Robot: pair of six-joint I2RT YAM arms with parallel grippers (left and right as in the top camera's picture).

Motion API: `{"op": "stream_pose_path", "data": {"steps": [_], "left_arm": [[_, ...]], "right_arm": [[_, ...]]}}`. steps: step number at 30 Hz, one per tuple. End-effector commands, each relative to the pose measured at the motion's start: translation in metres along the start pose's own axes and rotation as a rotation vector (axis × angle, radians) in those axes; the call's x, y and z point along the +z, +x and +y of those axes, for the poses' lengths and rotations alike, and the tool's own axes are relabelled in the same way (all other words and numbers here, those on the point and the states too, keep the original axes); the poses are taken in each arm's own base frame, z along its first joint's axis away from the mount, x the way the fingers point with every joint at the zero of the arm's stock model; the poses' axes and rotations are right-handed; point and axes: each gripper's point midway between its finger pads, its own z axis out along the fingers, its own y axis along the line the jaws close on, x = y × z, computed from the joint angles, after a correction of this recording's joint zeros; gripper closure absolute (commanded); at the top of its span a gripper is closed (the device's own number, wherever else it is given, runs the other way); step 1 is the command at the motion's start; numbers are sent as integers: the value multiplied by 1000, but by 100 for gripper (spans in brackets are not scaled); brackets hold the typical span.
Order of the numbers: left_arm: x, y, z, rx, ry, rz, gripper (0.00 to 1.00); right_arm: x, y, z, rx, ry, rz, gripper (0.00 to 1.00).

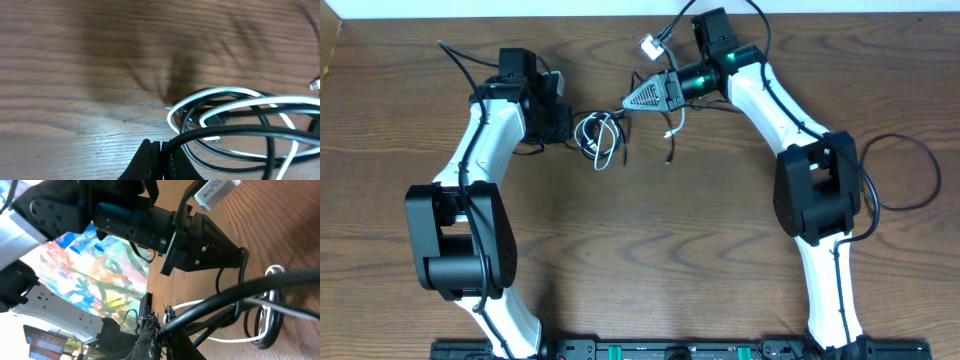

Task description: Untangle cables

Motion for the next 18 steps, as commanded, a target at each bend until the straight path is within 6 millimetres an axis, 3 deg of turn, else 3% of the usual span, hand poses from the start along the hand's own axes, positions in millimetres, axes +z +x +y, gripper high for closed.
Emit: {"op": "stream_pose_path", "data": {"steps": [1, 10, 15, 18], "left_arm": [[3, 2, 25, -85, -122, 0, 92], [3, 3, 27, -90, -132, 0, 92], [-1, 3, 46, -178, -246, -17, 92], [-3, 4, 55, -222, -296, -25, 92]], "right_arm": [[-12, -19, 50, -90, -88, -18, 99], [-40, -50, 69, -123, 119, -94, 99], [-60, -55, 79, -100, 141, -125, 99], [-73, -53, 74, -48, 168, -141, 99]]}}
